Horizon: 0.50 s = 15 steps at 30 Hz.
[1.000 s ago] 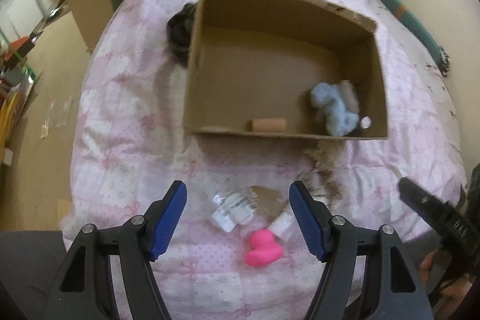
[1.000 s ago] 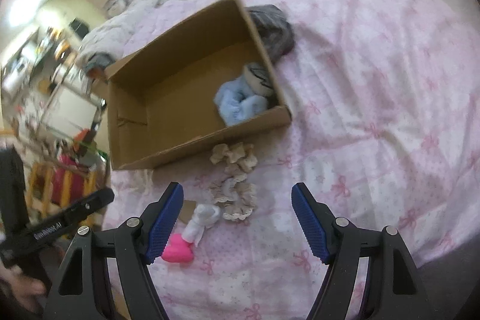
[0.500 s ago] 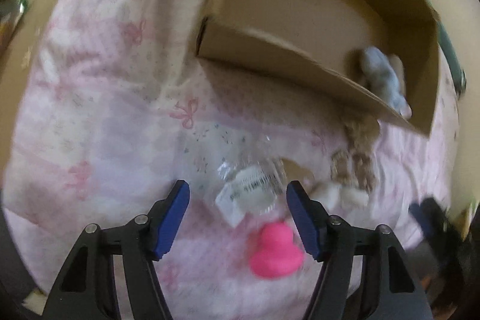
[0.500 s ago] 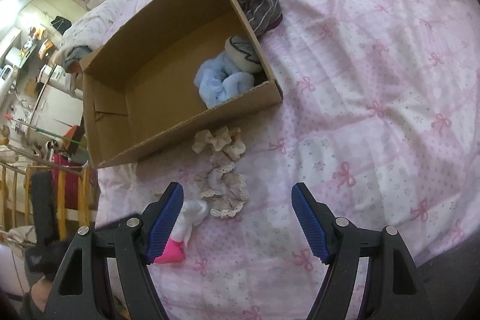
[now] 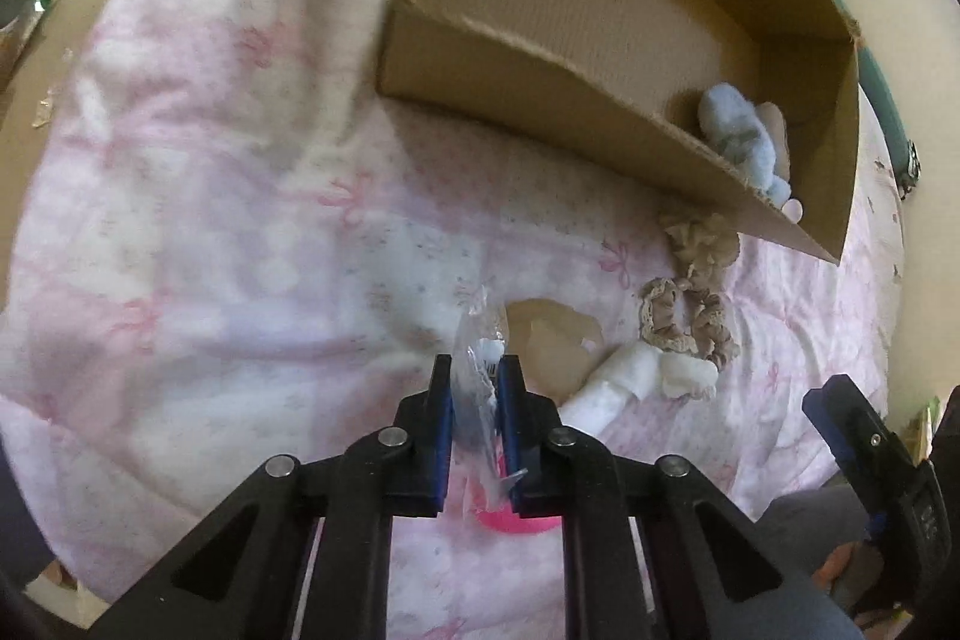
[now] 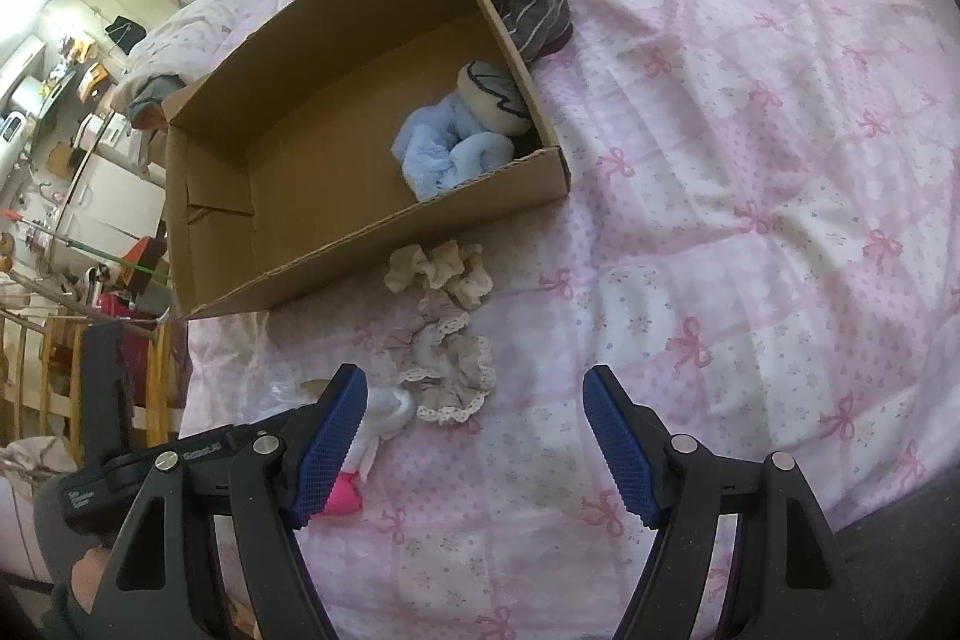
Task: Organize soft objects
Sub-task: 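Grasp the clear plastic bag with the left tool while the right tool grasps the pink duck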
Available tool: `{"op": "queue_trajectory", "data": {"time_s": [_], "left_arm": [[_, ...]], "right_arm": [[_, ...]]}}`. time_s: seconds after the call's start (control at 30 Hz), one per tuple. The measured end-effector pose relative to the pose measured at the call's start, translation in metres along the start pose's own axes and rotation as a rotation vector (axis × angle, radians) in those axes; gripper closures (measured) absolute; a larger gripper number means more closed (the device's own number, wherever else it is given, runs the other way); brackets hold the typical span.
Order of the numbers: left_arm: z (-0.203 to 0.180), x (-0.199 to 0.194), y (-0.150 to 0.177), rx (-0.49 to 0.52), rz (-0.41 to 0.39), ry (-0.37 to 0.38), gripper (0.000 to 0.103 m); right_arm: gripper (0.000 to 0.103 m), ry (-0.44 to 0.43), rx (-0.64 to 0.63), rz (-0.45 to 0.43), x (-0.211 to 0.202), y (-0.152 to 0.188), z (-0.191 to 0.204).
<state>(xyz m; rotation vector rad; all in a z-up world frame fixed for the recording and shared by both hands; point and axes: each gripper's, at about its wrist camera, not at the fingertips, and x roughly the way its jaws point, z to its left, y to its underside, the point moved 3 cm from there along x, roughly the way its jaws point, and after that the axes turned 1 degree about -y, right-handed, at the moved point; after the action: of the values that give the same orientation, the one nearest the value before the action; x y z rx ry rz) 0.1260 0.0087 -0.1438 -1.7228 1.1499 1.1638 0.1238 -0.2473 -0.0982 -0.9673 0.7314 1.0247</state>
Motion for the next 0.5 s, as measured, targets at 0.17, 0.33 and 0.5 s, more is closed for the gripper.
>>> {"op": "queue_trajectory", "data": {"time_s": [0.17, 0.33, 0.5], "left_arm": [[0.007, -0.030, 0.000, 0.035, -0.058, -0.036, 0.090], [0.014, -0.042, -0.005, 0.041, -0.079, -0.066, 0.090], [0.021, -0.039, -0.014, 0.041, -0.088, -0.045, 0.090]], "right_arm": [[0.024, -0.071, -0.008, 0.054, 0.003, 0.007, 0.005], [0.024, -0.210, 0.035, 0.284, 0.040, 0.037, 0.037], [0.029, -0.203, 0.122, 0.353, 0.079, 0.067, 0.062]]}}
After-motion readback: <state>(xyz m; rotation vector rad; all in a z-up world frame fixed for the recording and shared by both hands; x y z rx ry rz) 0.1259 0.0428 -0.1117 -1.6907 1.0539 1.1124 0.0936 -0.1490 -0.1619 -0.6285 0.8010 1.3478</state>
